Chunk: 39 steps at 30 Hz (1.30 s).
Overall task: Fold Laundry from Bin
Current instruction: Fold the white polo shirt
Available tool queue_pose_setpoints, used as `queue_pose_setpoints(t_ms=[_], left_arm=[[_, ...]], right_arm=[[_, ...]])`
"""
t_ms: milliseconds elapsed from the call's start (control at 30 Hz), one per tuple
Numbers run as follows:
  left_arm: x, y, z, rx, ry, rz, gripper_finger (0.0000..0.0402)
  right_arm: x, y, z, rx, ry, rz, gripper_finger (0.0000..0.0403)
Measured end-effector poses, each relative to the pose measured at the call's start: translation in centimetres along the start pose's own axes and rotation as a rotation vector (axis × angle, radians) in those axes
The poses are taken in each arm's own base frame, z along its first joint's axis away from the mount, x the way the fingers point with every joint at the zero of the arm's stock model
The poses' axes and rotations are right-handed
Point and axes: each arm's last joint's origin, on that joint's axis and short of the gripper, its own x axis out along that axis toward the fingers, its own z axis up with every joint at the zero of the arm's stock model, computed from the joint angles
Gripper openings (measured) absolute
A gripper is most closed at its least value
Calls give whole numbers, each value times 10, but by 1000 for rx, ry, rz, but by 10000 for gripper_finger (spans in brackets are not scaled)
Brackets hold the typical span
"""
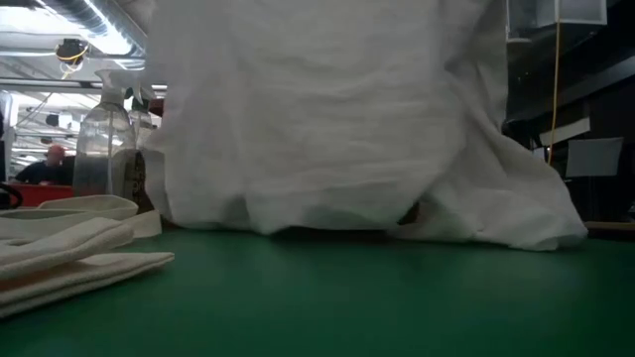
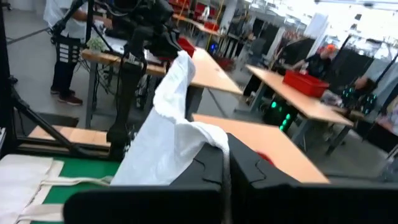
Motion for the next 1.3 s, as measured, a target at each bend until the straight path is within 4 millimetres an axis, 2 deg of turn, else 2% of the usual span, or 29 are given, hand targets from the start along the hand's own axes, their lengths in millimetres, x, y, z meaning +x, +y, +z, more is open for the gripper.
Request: queue_pose_setpoints(t_ms=[233, 433, 600, 767, 867, 967, 1133, 1300], left_arm=[[-1, 6, 7, -18, -27, -13, 0], [-5, 5, 2, -18, 51, -177, 0], [-9, 1, -11, -16, 222, -378, 0], [-17, 2, -27, -83, 492, -521, 0], [-23, 2, -38, -119, 683, -555, 0], [-30, -8, -45, -135, 792, -641, 0], [-42, -23, -56, -118, 915, -700, 0], [-55, -35, -70, -131, 1037, -696, 0]], right_arm=[[-2, -12, -7, 80, 35, -9, 1], [-15, -7, -25, 148, 213, 48, 1], [-25, 1, -38, 247, 346, 147, 1], [-28, 6, -47, 366, 462, 187, 1], [-32, 8, -47, 436, 454, 211, 1], [-33, 13, -48, 470, 452, 283, 1], [-21, 31, -58, 502, 541, 294, 1], [12, 71, -71, 484, 557, 373, 1]])
